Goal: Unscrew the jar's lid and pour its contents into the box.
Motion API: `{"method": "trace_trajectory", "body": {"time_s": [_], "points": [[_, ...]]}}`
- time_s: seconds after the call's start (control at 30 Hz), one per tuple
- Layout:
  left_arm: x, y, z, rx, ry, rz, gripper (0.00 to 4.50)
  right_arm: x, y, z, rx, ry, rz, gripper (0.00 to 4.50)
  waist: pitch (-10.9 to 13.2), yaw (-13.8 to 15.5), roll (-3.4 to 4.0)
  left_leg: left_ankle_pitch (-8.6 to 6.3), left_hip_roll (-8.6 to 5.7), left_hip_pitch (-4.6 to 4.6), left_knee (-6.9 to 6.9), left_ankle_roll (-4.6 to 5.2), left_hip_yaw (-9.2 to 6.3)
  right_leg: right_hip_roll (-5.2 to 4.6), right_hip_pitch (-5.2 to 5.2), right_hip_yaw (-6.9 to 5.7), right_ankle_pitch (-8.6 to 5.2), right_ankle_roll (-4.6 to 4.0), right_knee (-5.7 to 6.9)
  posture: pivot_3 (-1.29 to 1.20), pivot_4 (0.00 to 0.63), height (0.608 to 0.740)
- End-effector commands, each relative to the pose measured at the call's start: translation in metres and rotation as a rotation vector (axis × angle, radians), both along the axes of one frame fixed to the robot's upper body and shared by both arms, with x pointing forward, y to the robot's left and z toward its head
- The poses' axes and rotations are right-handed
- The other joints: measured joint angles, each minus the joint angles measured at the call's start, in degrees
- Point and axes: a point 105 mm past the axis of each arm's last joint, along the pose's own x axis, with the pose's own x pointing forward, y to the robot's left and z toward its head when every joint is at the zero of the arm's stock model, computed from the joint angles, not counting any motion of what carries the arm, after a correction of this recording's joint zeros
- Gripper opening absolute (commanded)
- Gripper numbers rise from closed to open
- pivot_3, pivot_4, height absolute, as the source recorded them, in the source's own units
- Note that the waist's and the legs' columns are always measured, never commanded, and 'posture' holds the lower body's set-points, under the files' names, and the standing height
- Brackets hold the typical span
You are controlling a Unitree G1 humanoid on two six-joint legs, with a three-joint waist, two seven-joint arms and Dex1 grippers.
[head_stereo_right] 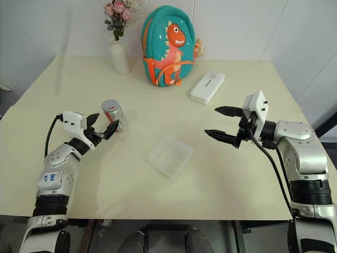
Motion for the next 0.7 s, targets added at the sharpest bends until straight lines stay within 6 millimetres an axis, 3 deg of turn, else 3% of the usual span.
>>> {"method": "trace_trajectory", "body": {"time_s": [0.03,0.47,0.7], "points": [[0.006,0.000,0.011,0.013,-0.042,0.001,4.47,-0.004,0.002,0.012,0.016,-0.048,0.006,4.50,0.0,0.0,0.00,0.00,0.01,0.00,-0.01,0.00,-0.01,0.01,-0.02,-0.01,0.00,0.00,0.01,0.00,0.150,0.740],[0.030,-0.024,0.015,0.006,-0.047,-0.079,4.47,-0.002,0.004,0.014,0.027,-0.060,-0.009,4.50,0.0,0.4,0.00,0.00,0.01,-0.01,0.00,0.00,0.00,0.01,-0.01,-0.01,0.00,0.01,0.01,0.00,0.150,0.740],[0.031,-0.028,0.017,0.002,-0.059,-0.093,4.47,-0.001,0.003,0.013,0.027,-0.063,-0.021,4.50,0.0,0.5,0.00,0.00,0.01,-0.01,0.00,0.00,0.00,0.01,-0.02,-0.01,0.00,0.01,0.01,0.00,0.150,0.740]]}}
